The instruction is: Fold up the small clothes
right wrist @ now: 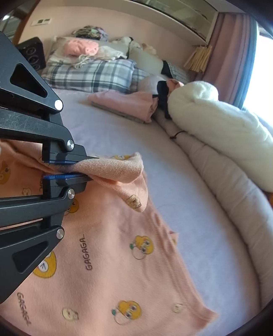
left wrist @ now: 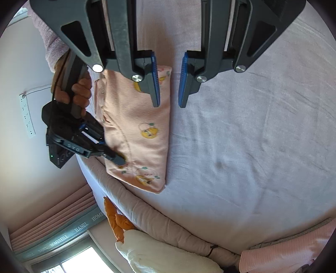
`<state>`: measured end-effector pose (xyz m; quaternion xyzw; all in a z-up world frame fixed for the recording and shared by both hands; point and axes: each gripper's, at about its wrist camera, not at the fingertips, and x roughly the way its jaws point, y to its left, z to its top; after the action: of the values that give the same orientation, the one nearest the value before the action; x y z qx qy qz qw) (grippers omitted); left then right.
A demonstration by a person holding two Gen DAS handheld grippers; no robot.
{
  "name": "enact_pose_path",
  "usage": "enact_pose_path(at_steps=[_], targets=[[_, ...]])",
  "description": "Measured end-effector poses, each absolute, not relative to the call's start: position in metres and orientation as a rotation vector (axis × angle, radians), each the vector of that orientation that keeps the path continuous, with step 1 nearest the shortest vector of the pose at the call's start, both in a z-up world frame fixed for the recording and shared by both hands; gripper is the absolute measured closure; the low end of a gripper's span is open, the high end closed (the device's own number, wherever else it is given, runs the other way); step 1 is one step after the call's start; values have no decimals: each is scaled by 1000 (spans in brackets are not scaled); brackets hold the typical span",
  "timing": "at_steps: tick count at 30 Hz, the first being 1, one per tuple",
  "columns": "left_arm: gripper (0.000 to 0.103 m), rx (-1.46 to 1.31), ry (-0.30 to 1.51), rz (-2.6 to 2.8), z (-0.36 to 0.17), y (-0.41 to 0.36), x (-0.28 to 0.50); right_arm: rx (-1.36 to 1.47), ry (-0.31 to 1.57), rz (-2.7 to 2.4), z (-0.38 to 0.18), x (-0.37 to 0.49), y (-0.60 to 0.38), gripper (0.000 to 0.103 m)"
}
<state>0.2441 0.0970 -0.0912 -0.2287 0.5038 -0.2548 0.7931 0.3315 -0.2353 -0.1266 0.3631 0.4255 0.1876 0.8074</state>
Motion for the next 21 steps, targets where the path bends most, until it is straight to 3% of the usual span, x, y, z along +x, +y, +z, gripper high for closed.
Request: enact_pose_path(at_steps=[10, 21], targets=[[86, -434, 1115, -615, -95, 58, 245, 639, 840, 247, -86, 309, -320, 94], [86, -340, 1152, -686, -100, -16, 264, 654, 965, 78, -140, 314, -364, 94]])
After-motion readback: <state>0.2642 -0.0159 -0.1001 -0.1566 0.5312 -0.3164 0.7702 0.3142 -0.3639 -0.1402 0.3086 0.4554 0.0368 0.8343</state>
